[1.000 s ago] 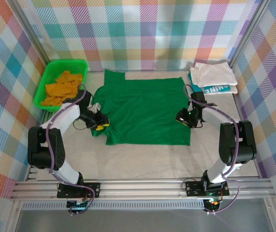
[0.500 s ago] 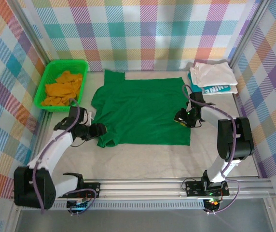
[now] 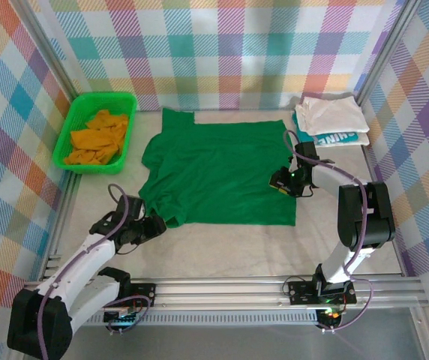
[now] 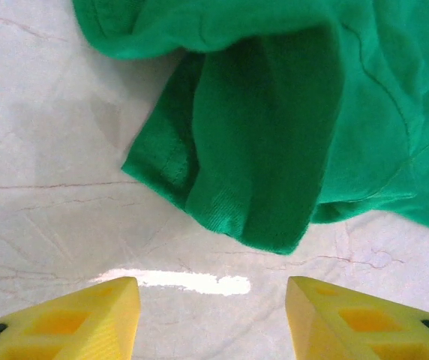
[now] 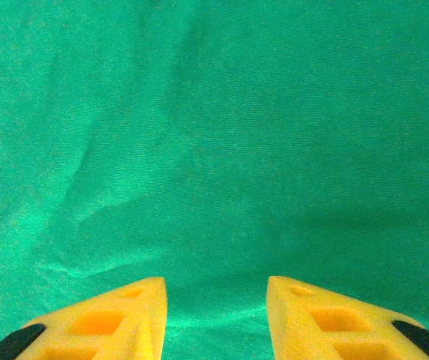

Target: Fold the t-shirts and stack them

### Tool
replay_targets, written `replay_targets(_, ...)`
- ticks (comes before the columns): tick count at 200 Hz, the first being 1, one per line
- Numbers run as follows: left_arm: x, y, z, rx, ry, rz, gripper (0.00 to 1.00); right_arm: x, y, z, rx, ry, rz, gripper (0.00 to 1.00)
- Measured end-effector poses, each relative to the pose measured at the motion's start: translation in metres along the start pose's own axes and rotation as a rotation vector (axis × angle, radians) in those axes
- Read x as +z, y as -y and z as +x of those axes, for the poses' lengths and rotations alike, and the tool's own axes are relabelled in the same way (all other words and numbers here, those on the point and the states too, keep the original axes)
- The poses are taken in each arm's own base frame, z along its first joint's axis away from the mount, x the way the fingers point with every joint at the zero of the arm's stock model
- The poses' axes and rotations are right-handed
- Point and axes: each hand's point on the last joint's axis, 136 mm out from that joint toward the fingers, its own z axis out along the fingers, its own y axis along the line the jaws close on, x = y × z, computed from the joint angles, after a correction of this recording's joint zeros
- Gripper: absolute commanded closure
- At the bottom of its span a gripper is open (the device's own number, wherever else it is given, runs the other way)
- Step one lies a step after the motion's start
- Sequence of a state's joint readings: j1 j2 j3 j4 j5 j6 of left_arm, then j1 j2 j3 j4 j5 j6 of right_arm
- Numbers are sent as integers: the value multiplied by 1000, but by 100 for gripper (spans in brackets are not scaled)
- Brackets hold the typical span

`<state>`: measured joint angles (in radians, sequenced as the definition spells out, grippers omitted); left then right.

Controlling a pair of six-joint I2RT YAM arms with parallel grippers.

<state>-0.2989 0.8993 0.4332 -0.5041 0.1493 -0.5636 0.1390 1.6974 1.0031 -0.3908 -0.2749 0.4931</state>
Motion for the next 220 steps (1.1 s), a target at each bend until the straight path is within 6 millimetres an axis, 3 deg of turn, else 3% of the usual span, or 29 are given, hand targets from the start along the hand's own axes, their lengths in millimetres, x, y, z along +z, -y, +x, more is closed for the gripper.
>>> replay_targets(47, 18, 12, -21, 22, 81, 18, 44, 0, -5, 0, 4, -4, -29, 59)
replay_targets(81, 41, 11, -23, 42, 46, -10, 44, 0, -8, 0, 10, -1, -43, 60)
replay_targets(101, 45, 21, -32, 59, 58, 5, 66, -5, -7, 3, 6, 10, -41, 59)
replay_targets(132, 46, 23, -35, 87, 71, 5, 88, -25, -12, 1, -12, 61, -45, 59)
replay_targets(153, 39, 25, -40, 93, 91, 6, 100, -33, -15, 0, -23, 85, -46, 58)
replay_targets(177, 21, 36, -49, 87, 107, 15, 100, -34, -11, 6, -14, 64, -32, 58)
replay_targets(220, -25, 61, -63, 26, 109, 71, 100, -38, 11, 39, 25, -44, 59, 54)
